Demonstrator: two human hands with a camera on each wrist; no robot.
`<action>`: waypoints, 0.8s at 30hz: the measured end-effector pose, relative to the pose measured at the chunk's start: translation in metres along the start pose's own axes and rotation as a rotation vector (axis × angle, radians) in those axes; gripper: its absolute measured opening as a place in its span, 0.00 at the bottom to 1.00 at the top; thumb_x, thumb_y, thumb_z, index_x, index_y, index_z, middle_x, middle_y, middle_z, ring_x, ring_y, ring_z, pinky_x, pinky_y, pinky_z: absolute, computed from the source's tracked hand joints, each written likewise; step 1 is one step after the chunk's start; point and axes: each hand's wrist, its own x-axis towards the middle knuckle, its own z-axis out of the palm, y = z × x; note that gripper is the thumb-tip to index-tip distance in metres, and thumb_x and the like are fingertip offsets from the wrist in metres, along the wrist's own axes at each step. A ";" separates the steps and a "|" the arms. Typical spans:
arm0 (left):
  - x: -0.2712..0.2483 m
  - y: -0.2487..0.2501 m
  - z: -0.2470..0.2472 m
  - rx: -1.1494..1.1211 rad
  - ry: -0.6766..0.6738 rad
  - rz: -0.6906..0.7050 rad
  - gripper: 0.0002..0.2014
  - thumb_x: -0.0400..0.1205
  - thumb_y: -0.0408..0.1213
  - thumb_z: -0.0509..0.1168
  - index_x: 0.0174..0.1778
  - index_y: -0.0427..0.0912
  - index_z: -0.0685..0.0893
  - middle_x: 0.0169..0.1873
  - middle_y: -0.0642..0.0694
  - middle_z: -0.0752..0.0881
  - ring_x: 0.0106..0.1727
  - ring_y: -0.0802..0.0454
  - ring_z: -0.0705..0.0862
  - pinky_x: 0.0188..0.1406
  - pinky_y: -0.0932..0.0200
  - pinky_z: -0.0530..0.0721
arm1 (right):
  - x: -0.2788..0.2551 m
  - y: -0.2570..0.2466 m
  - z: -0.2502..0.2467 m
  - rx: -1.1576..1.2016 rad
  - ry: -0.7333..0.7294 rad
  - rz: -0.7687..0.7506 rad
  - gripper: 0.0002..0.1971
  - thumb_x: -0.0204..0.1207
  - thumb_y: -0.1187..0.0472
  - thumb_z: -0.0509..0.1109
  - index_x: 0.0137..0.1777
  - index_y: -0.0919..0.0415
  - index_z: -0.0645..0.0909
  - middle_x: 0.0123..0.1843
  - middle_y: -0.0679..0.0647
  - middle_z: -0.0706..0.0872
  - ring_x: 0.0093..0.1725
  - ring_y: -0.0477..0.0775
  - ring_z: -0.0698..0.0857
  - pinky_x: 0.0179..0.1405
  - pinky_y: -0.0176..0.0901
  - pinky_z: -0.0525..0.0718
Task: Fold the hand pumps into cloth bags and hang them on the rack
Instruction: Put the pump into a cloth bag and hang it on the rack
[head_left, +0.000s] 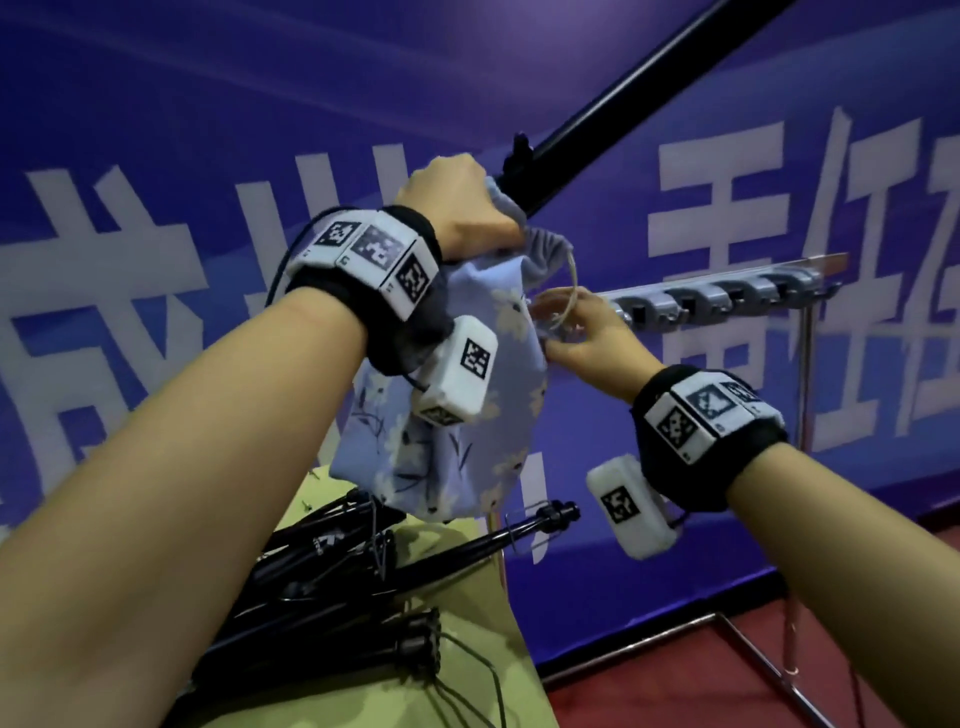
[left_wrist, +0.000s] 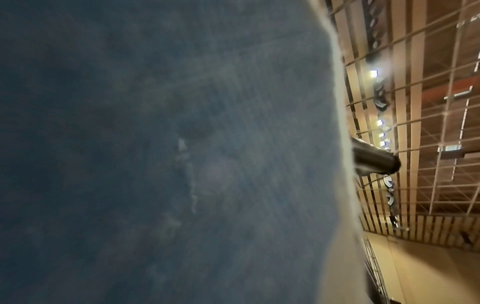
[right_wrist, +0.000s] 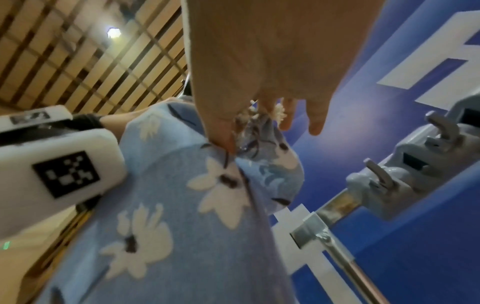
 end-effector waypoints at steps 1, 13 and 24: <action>0.004 0.005 -0.005 -0.020 0.019 0.000 0.17 0.68 0.48 0.71 0.22 0.43 0.74 0.27 0.45 0.78 0.39 0.43 0.78 0.26 0.59 0.68 | 0.005 -0.001 -0.004 0.038 0.028 0.017 0.11 0.70 0.68 0.74 0.53 0.62 0.85 0.51 0.59 0.84 0.52 0.54 0.83 0.54 0.40 0.79; 0.012 0.074 0.052 -0.633 -0.076 0.038 0.13 0.59 0.49 0.67 0.16 0.45 0.74 0.17 0.48 0.73 0.24 0.56 0.70 0.24 0.61 0.66 | -0.010 0.002 -0.097 0.269 0.009 0.124 0.24 0.67 0.77 0.66 0.59 0.52 0.75 0.44 0.51 0.85 0.35 0.43 0.82 0.35 0.36 0.78; -0.023 0.115 0.150 -0.853 -0.114 -0.087 0.11 0.58 0.47 0.63 0.19 0.43 0.73 0.25 0.45 0.81 0.30 0.48 0.77 0.27 0.61 0.69 | -0.063 0.071 -0.122 0.161 0.098 0.226 0.23 0.73 0.80 0.65 0.64 0.60 0.71 0.41 0.51 0.82 0.32 0.37 0.82 0.32 0.32 0.79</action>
